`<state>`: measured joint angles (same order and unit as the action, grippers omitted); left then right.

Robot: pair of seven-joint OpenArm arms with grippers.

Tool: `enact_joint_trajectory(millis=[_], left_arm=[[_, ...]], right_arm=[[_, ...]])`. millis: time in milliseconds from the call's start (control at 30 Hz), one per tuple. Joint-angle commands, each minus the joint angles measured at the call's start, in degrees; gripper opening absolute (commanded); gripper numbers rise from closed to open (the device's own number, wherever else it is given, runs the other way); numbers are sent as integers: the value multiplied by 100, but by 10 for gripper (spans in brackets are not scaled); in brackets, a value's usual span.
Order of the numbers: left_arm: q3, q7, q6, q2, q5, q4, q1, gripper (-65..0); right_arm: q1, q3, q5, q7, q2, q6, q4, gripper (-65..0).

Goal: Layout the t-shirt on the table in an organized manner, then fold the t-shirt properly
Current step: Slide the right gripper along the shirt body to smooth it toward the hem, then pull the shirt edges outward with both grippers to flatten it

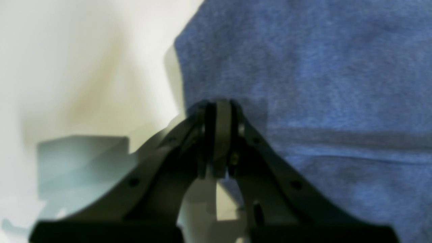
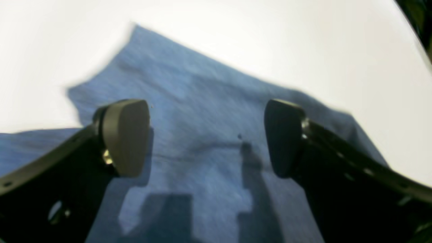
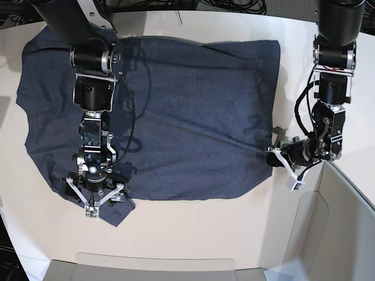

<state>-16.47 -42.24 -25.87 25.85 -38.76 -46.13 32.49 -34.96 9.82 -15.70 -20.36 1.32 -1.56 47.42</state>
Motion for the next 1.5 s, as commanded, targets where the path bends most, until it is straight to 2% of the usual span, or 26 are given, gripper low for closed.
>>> enact_joint_trajectory(millis=[0,133,333,467,533,600,667,800,867,1000,1133,1333,1467], left_arm=[[34,132,33,171,-5,-60,175,-626],[34,325,745,312,-5,-60,175,-626],[157,351,815,312,-40,-438,149,-628],[1423,-308,815,268,-40,-1642,-370,-627],[2170,-668,798,48,-49,-2354,-598,-627],[2812,-1117,798,-110,-49,-3110,-827,-626],[3225,-1574,789,-119,-49,-3646,-1144,-626],[3594,-2057,789,-127,-49,-4385,-1724,-623],[3691,-2189,789,-119,-49,-4640,-2102,-599],[3726,-2312,789,-136,-49,-5000,-2717,-493],[3726,-2286,789,-233,-49,-5150,-3139,-402],[3691,-2286,789,-251,-49,-5132,-3412,-403],[3682,-2277,789,-251,-49,-5123,-3500,-403]], right_arm=[[-209,-108,1,168,-14,-33,-8,-127],[-271,-248,1,388,153,-42,-140,-127],[10,-222,1,379,285,-68,353,-127],[652,-222,-25,335,224,-68,1495,-127],[1004,-222,-25,273,74,-68,2085,-127],[1355,-222,1,10,-58,-68,2735,-127],[1681,-222,1,-324,-154,-42,3298,-128],[2191,-196,10,-1450,-260,-33,4344,-128],[2445,-46,72,-1995,-330,46,4810,-128],[2911,587,1039,-2716,-365,855,5619,-127],[3430,1659,2243,-3507,-365,1506,6304,-127],[4292,3585,4502,-4421,-436,2112,6480,-127],[4863,4640,5821,-4975,-532,2350,6471,-127]])
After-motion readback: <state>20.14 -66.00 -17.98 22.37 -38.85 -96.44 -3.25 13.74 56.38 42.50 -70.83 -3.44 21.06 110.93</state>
